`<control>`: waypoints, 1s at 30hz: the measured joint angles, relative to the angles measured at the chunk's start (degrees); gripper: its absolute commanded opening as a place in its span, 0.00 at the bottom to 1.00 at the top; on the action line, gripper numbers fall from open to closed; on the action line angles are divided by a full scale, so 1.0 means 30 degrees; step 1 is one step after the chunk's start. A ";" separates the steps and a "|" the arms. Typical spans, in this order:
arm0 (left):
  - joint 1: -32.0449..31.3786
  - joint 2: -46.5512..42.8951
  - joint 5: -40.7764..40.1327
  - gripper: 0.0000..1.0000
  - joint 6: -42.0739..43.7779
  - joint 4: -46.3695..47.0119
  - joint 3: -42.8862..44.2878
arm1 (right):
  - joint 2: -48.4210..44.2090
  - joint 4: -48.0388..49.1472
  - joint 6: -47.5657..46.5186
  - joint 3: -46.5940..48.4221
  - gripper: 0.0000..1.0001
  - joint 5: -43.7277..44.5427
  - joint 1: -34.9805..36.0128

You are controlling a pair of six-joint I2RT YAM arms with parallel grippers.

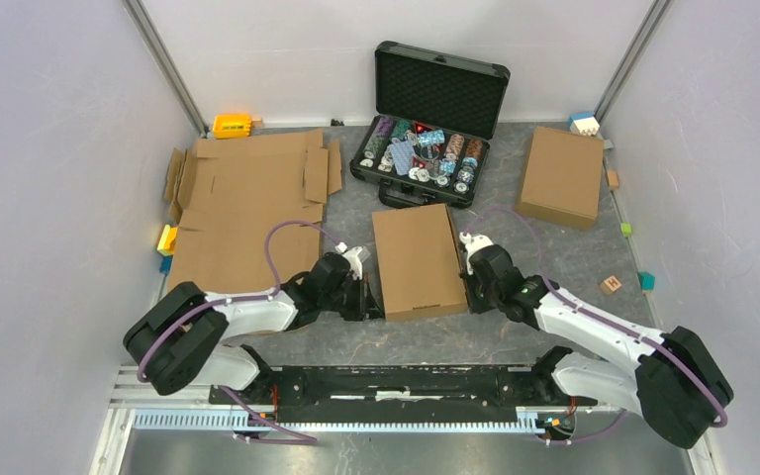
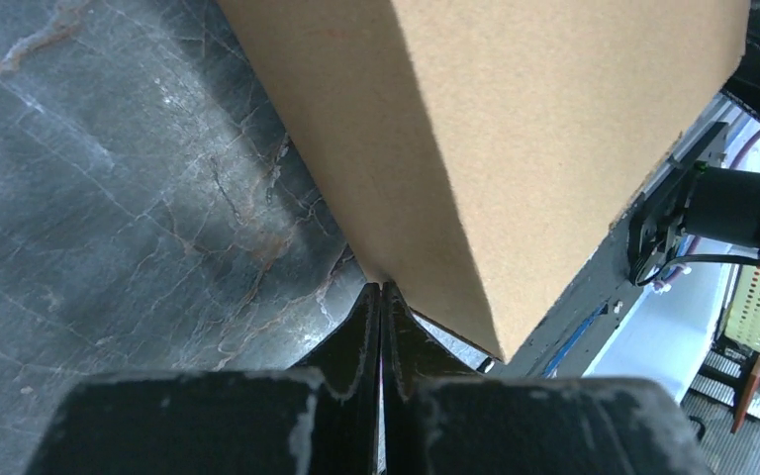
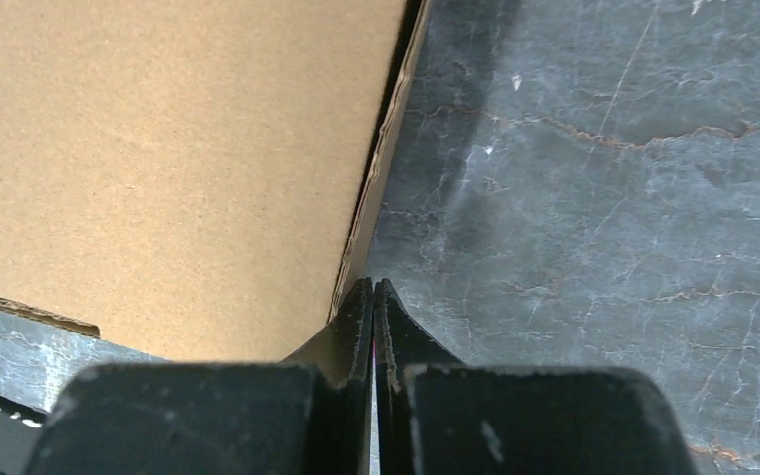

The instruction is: Fold the paper box

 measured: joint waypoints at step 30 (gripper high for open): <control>-0.2499 0.1880 -0.2827 0.02 0.0058 -0.4320 0.3308 | -0.0634 -0.0364 0.1559 0.0233 0.00 0.3096 0.1326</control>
